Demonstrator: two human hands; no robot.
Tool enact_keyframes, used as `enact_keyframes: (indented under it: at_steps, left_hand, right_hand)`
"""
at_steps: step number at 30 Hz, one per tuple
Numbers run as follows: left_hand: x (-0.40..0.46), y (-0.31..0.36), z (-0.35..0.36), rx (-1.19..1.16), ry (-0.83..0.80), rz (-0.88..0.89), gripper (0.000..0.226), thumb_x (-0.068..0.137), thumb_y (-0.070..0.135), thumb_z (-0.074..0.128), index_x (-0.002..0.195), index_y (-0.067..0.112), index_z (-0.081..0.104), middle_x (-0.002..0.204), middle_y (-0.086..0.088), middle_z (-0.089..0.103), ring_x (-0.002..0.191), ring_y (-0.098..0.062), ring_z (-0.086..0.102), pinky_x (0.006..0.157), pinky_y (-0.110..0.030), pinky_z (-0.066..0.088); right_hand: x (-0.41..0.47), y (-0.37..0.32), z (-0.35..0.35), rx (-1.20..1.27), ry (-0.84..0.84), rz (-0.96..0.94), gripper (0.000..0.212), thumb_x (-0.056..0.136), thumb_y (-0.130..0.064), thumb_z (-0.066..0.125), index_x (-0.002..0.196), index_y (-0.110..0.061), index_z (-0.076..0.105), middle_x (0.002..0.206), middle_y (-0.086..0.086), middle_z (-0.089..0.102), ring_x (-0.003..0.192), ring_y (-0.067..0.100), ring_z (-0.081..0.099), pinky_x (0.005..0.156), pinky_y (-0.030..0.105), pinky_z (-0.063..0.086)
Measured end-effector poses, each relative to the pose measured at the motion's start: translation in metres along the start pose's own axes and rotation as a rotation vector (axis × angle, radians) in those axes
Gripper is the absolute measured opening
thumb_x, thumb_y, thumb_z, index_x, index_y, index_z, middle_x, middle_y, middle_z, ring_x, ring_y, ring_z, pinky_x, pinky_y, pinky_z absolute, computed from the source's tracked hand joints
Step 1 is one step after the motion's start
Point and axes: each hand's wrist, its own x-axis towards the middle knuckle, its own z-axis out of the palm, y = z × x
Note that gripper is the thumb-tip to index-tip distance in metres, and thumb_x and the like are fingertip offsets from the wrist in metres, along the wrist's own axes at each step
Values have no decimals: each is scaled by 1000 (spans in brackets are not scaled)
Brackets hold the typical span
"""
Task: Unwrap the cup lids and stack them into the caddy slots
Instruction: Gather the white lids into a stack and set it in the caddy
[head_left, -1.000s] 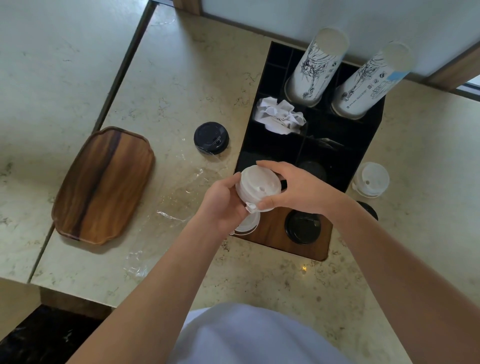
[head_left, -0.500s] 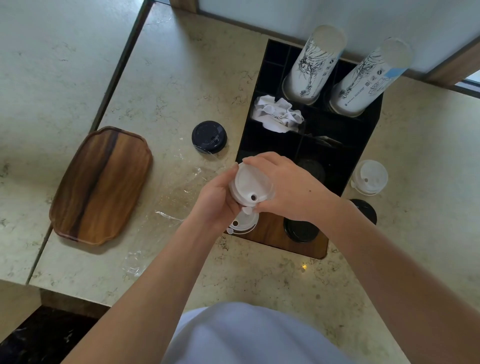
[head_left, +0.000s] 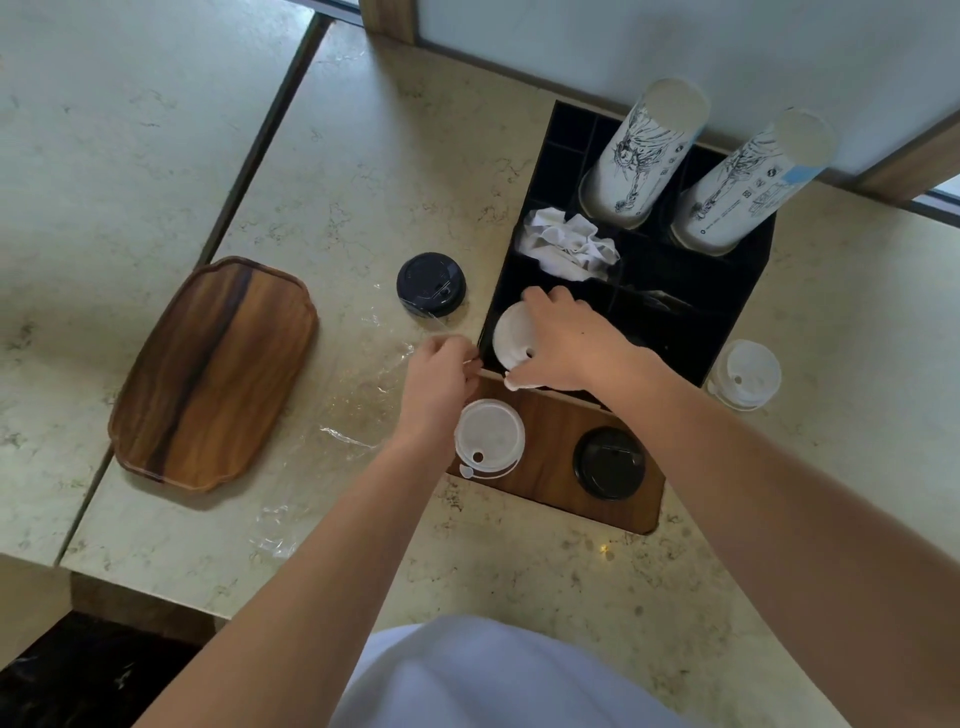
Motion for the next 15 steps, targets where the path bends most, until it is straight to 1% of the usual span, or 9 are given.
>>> enact_keyframes:
  at_steps: [1, 3, 6, 8, 10, 12, 15]
  left_hand:
    - [-7, -7, -8, 94, 41, 64, 15, 90, 26, 55, 102, 22, 63, 103, -4, 73, 98, -20, 71, 81, -34, 59]
    - [-23, -25, -20, 287, 29, 167, 15, 88, 25, 56, 102, 25, 63, 98, 0, 72, 93, -19, 70, 80, -37, 60]
    - [-44, -56, -26, 484, -59, 213, 11, 93, 20, 56, 100, 26, 62, 95, 6, 69, 87, -12, 67, 73, -30, 55]
    - [-49, -73, -27, 577, -85, 234, 11, 94, 19, 56, 101, 25, 63, 95, 9, 67, 83, -6, 64, 71, -27, 50]
    - [-49, -85, -28, 680, -109, 267, 13, 95, 19, 56, 105, 22, 62, 99, 10, 65, 85, -4, 62, 75, -31, 54]
    - [-47, -93, -29, 792, -133, 323, 18, 95, 19, 55, 112, 19, 61, 108, 7, 63, 90, -6, 61, 79, -30, 54]
    - [-45, -99, -29, 910, -101, 517, 24, 92, 16, 60, 116, 13, 61, 114, 1, 61, 101, -14, 57, 81, -24, 46]
  right_hand:
    - [5, 0, 2, -16, -15, 29, 107, 66, -50, 84, 150, -14, 27, 138, 15, 41, 122, 41, 46, 86, 45, 46]
    - [12, 0, 8, 8, -28, 98, 107, 69, -47, 84, 151, -12, 25, 140, 17, 40, 126, 43, 45, 91, 45, 46]
    - [19, -1, 14, 75, 6, 173, 106, 69, -45, 86, 149, -10, 27, 140, 17, 40, 127, 43, 43, 93, 46, 46]
    - [21, -2, 19, 78, 38, 186, 105, 67, -43, 88, 147, -10, 29, 139, 16, 42, 127, 41, 43, 93, 47, 46]
    - [21, -4, 25, 46, 73, 184, 100, 67, -39, 88, 144, -10, 31, 137, 14, 45, 126, 38, 45, 90, 46, 47]
    - [22, -6, 30, 23, 100, 184, 97, 66, -37, 88, 142, -10, 34, 134, 14, 48, 124, 36, 46, 87, 46, 47]
    - [24, -6, 32, 73, 94, 208, 99, 65, -34, 90, 142, -10, 33, 135, 14, 45, 128, 37, 42, 92, 48, 47]
